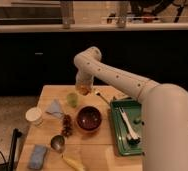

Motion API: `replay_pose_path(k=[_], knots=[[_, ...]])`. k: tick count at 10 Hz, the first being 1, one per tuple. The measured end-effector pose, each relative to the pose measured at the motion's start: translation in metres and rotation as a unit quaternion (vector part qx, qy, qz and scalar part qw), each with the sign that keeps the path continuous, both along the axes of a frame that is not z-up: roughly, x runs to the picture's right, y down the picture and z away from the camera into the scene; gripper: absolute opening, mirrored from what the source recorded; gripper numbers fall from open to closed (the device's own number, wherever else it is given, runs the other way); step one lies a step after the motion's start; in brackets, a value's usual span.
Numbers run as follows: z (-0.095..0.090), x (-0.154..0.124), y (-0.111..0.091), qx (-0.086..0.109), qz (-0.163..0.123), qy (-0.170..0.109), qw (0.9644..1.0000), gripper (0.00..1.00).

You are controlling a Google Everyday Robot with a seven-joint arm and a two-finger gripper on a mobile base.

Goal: Place apple in plastic cup

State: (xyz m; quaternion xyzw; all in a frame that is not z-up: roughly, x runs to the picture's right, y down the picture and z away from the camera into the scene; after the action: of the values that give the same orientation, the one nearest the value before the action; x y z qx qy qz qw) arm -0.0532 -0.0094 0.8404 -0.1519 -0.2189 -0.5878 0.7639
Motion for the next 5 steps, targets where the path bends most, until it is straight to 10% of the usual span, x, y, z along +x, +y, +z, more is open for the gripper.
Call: replay_pose_path(k=[5], knots=[[0.009,-0.031,0.018,-0.021,-0.028,-0.019,0.9992,0.0]])
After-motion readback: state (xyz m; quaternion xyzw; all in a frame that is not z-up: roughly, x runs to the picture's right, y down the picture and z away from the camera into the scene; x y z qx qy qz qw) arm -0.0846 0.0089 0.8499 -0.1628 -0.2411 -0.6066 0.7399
